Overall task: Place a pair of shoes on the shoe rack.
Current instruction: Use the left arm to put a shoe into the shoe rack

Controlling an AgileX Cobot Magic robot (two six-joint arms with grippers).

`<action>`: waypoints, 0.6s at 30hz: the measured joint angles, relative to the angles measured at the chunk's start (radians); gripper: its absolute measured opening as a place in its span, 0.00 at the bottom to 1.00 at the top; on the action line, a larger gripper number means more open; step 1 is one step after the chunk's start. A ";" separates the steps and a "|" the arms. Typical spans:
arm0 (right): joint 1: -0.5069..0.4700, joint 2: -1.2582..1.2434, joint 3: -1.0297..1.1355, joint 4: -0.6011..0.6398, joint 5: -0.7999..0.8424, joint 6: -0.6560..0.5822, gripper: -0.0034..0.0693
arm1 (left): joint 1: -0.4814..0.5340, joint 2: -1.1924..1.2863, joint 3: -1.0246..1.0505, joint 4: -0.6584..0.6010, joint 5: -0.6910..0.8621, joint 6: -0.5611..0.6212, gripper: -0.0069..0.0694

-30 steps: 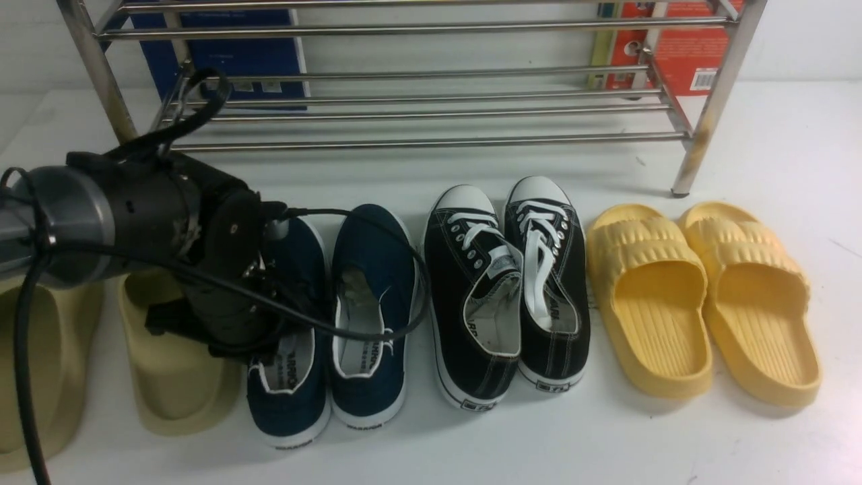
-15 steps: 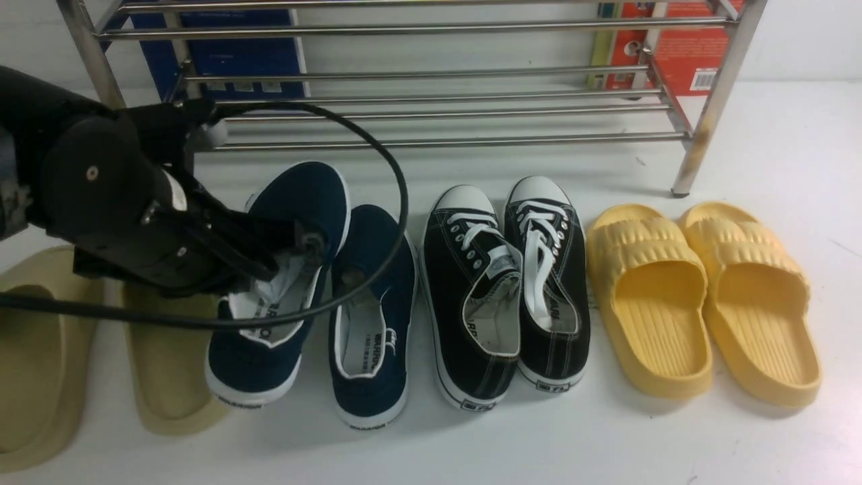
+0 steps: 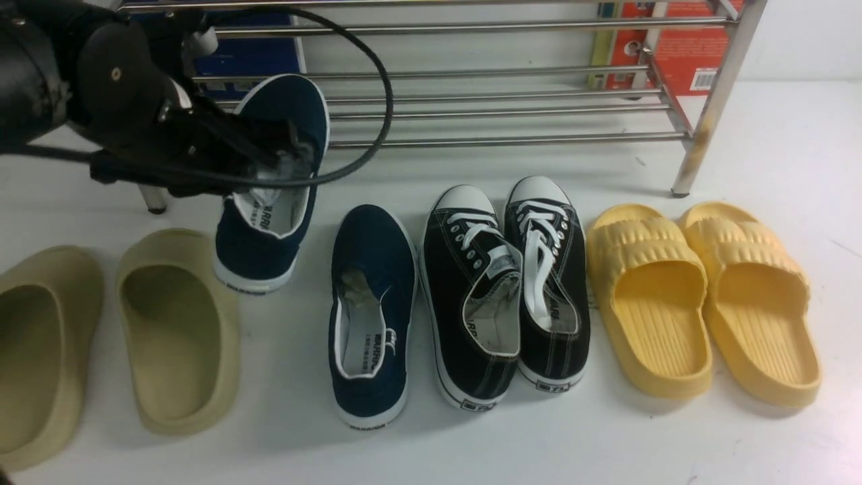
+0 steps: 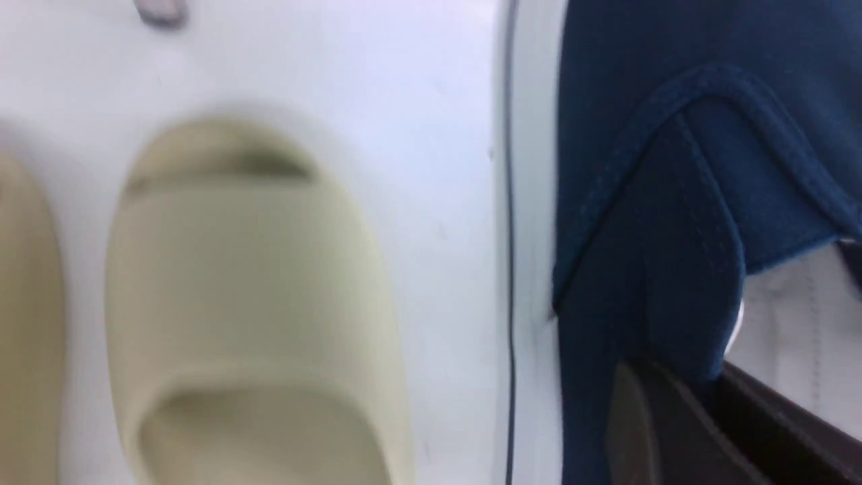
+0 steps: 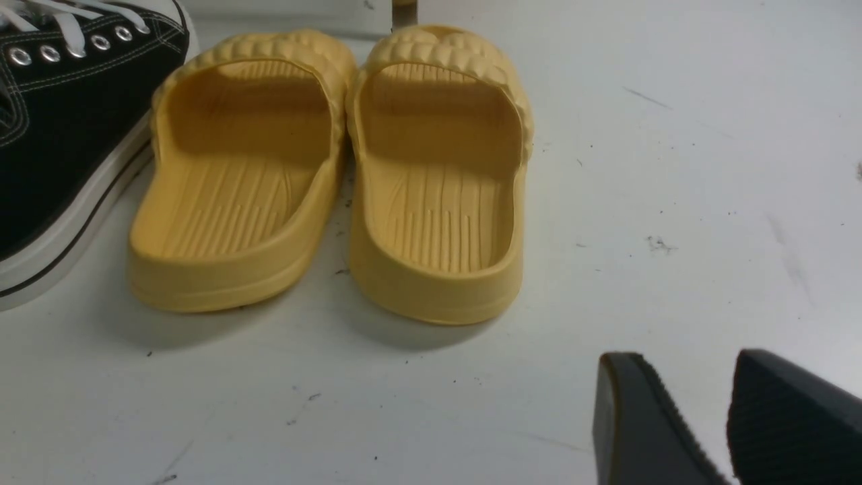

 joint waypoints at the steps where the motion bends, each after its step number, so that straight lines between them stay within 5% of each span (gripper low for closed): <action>1: 0.000 0.000 0.000 0.000 0.000 0.000 0.38 | 0.014 0.038 -0.042 -0.003 -0.003 0.000 0.13; 18: 0.000 0.000 0.000 0.000 0.000 0.000 0.38 | 0.104 0.292 -0.265 -0.023 -0.201 0.010 0.13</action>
